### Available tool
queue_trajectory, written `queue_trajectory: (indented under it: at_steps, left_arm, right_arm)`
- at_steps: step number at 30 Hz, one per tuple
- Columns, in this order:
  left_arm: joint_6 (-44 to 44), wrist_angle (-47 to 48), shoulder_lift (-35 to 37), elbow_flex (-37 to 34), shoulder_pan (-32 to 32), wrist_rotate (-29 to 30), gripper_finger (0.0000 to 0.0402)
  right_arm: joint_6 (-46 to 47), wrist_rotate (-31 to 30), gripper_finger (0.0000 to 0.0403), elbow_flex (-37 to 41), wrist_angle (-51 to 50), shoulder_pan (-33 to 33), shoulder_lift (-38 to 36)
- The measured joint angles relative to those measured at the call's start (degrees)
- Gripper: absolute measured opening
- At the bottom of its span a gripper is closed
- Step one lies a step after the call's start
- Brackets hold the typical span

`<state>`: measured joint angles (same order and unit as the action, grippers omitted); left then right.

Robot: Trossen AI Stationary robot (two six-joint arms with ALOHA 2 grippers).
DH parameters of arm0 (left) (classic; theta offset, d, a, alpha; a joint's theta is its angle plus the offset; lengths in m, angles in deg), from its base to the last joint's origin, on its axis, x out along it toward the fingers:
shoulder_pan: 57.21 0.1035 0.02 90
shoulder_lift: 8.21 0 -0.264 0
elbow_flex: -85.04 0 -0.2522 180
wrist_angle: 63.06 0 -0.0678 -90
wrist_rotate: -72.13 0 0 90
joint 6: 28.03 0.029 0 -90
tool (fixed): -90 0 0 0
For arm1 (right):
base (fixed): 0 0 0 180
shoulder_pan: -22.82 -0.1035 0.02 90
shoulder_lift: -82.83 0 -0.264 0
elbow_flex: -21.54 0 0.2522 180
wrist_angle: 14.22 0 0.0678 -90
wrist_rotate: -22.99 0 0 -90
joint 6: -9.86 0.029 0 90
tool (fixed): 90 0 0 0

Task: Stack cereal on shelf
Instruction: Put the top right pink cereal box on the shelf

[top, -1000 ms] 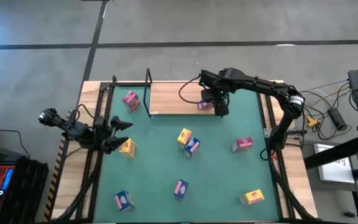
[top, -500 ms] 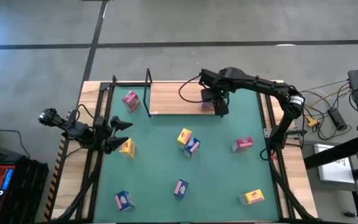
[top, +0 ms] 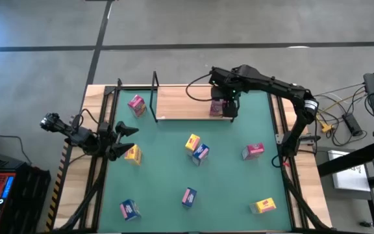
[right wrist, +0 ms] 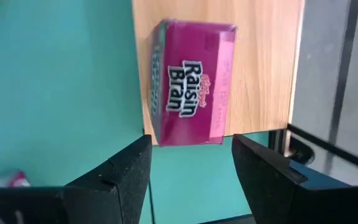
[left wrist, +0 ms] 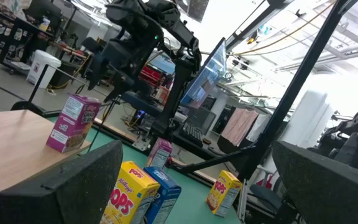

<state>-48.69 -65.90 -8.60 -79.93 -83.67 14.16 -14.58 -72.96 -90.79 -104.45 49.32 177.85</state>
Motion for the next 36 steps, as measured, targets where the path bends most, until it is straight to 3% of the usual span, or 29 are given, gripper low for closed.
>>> queue_trajectory:
  at_steps: [4, 15, 19, 24, 30, 36]
  left_arm:
    - [0.00, 0.00, -0.01, 0.01, 0.00, 0.00, 0.0398]
    - [-0.01, 0.00, 0.00, 0.01, 0.00, 0.00, 0.0398]
    - [0.00, 0.00, -0.01, 0.01, 0.01, 0.00, 0.0398]
    - [0.00, 0.00, -0.01, 0.01, -0.01, -0.02, 0.0398]
    - [0.00, 0.00, -0.01, 0.00, 0.00, -0.01, 0.0398]
    - [0.00, 0.00, -0.01, 0.01, 0.01, -0.02, 0.0398]
  right_arm:
    - [10.09, -0.05, 0.0212, -1.21, 0.05, 0.02, 0.00]
    - [57.60, -0.69, 0.0210, -3.22, -0.12, 0.02, 0.00]
    - [70.45, -1.11, 0.0210, -3.30, -4.28, 0.02, 0.00]
    - [77.86, -0.21, 0.0210, -3.29, -5.70, 0.02, -0.01]
    - [73.05, 9.25, 0.0210, -3.29, -5.13, 0.15, 0.00]
    - [72.56, 12.02, 0.0210, -3.29, -3.15, -0.37, 0.00]
